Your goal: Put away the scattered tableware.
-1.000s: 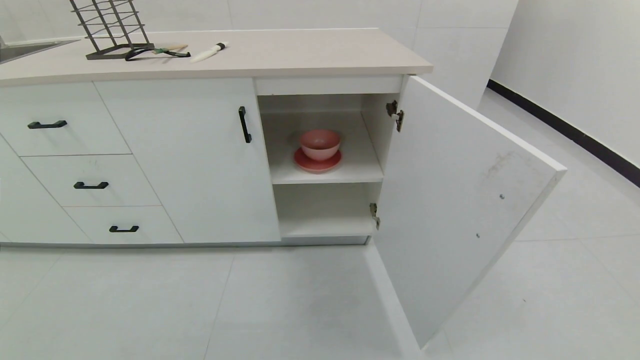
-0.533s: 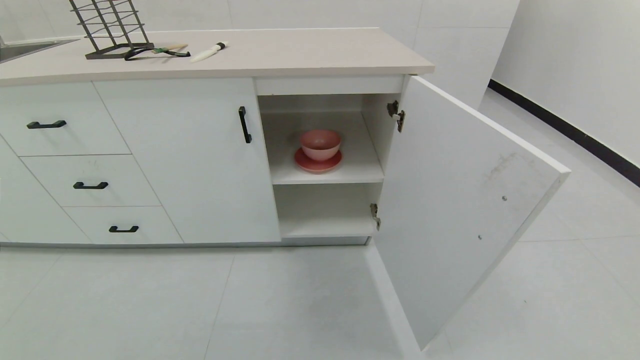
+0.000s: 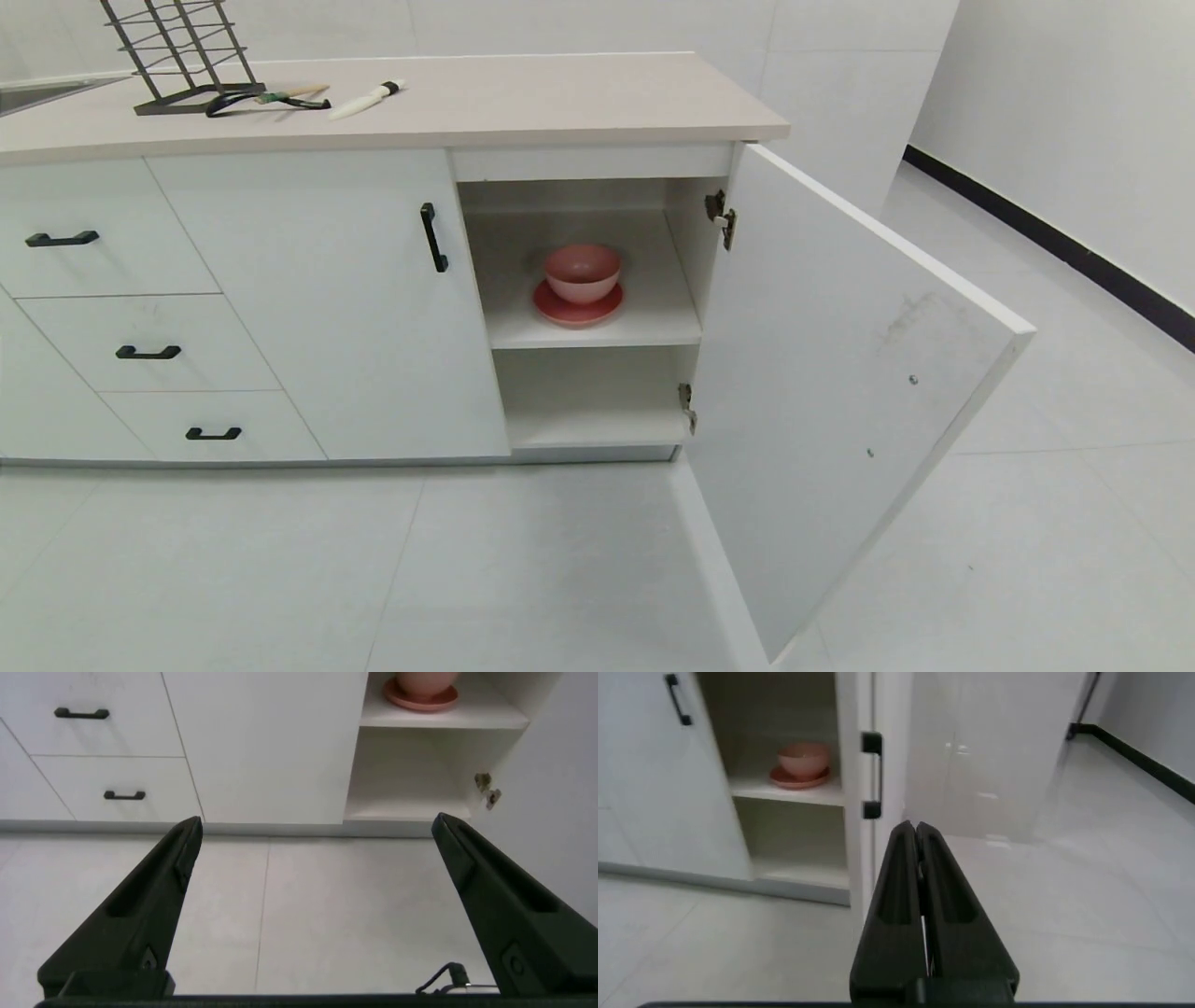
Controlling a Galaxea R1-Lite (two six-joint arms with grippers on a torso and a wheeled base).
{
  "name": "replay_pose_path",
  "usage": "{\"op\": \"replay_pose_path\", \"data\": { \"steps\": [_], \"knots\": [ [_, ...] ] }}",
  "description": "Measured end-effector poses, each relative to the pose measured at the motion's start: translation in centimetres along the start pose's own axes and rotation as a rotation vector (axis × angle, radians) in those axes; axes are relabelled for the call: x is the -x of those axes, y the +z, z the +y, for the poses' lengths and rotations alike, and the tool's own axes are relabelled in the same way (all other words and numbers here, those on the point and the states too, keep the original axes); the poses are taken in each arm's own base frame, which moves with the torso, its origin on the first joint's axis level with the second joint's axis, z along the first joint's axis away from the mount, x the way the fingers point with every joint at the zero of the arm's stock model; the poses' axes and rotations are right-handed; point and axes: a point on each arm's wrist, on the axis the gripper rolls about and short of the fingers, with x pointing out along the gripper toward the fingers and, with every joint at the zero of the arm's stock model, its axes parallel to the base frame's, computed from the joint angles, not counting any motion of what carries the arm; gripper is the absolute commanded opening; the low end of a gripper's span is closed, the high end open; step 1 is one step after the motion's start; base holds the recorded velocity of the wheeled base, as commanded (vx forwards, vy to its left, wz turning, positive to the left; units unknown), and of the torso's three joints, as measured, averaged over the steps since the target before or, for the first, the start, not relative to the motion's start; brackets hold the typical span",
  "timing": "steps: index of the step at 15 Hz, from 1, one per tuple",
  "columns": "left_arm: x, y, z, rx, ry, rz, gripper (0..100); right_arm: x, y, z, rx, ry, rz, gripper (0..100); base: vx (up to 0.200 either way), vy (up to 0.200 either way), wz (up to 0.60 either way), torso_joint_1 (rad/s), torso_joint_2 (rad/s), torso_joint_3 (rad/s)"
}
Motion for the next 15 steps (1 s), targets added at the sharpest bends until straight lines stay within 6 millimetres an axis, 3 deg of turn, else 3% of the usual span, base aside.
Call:
{"op": "replay_pose_path", "data": {
  "steps": [4,7,10,15],
  "knots": [
    [0.0,0.0,0.0,0.000,0.000,0.000,100,-1.7,4.1,-0.4,0.010,0.075,-0.036,0,0.000,0.000,0.00,0.000,0.00,0.000],
    [0.0,0.0,0.0,0.001,0.000,0.000,100,-6.4,5.9,-1.2,0.020,0.115,-0.058,0,0.000,0.000,0.00,0.000,0.00,0.000],
    [0.0,0.0,0.0,0.002,-0.001,0.000,100,-11.2,4.0,-1.9,0.023,0.130,-0.018,0,0.000,0.000,0.00,0.000,0.00,0.000],
    [0.0,0.0,0.0,0.003,-0.001,0.000,100,-15.0,1.0,-2.7,0.013,0.149,0.146,0,0.000,0.000,0.00,0.000,0.00,0.000]
  ]
}}
